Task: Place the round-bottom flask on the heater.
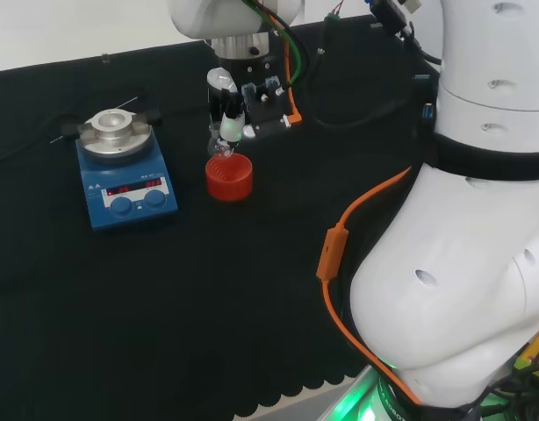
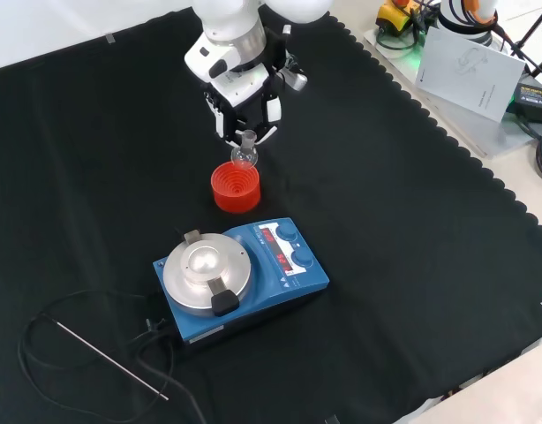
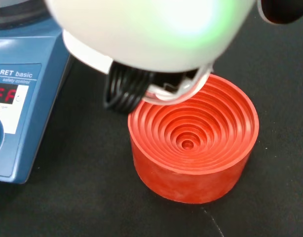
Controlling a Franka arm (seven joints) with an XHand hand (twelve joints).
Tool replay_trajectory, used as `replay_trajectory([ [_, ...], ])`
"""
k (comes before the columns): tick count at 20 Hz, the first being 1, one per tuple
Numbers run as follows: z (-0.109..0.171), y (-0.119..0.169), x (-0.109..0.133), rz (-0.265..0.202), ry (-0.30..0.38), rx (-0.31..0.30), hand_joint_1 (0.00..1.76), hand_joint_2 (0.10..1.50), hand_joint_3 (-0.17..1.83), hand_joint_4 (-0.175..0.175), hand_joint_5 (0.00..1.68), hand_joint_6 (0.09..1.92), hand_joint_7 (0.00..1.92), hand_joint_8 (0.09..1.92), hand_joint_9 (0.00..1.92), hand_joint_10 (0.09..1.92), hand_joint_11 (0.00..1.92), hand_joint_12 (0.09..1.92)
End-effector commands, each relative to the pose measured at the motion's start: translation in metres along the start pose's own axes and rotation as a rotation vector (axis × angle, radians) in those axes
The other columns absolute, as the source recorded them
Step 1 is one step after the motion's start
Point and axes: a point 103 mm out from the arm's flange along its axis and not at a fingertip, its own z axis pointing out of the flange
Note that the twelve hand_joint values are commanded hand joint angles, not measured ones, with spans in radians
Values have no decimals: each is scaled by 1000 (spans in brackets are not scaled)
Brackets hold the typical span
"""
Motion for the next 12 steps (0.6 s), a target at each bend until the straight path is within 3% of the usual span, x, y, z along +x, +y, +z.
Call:
replay_trajectory([
  [1,0,-2,3,-2,4,-6,1341,377,1096,-175,1275,764,1521,601,1706,357,1552,876],
  [12,-14,-3,12,-21,-3,-13,1342,373,1101,-175,1278,763,1523,600,1710,352,1558,869],
])
